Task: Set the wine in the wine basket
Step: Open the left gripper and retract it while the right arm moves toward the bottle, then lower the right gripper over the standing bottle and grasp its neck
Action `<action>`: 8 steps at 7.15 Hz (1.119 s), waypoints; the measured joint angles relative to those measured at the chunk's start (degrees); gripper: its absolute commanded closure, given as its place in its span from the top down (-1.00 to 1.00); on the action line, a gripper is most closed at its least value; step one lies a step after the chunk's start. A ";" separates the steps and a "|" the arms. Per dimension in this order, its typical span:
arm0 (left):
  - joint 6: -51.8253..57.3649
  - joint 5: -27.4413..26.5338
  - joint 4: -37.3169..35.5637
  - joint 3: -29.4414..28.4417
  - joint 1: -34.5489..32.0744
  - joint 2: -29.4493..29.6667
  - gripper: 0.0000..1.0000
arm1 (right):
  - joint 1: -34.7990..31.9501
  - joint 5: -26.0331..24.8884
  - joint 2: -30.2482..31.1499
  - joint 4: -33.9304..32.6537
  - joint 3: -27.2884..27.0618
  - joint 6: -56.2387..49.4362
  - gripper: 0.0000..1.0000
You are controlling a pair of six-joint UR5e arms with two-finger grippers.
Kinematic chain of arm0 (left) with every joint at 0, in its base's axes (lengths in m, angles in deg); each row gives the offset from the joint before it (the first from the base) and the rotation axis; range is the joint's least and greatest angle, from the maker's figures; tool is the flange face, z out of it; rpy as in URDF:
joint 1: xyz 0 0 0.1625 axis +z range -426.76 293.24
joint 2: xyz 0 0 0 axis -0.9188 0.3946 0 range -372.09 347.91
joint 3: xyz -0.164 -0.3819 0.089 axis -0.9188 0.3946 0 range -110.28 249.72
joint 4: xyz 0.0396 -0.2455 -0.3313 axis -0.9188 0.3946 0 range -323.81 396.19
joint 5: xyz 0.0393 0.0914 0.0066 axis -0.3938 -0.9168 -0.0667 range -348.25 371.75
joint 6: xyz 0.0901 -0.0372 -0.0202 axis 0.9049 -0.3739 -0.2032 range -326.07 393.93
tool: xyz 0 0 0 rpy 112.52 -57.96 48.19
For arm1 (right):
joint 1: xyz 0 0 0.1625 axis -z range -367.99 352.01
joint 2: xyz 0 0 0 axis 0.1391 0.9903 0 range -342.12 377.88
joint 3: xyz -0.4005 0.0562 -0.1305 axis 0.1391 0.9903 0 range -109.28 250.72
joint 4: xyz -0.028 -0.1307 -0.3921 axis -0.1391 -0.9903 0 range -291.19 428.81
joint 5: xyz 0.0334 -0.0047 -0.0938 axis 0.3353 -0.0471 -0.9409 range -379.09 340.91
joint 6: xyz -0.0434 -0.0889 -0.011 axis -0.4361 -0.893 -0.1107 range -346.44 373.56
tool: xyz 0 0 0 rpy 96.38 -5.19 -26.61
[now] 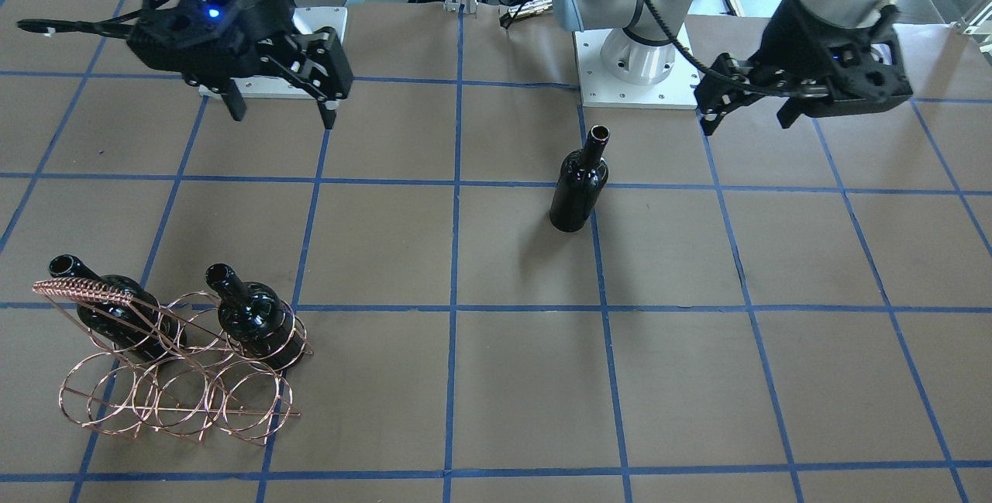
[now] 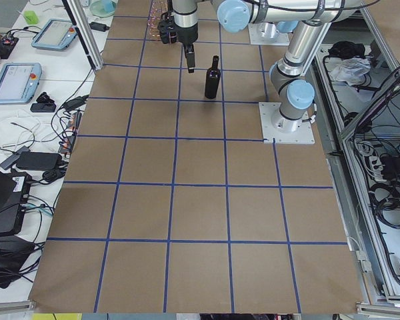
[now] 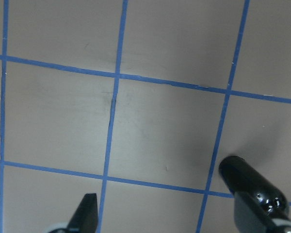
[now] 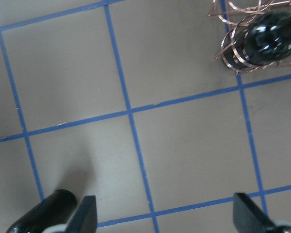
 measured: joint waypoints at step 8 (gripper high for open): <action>8.11 -1.54 0.19 1.04 2.58 -0.78 1.00 | -23.59 -2.07 -15.16 -9.72 3.06 28.32 0.38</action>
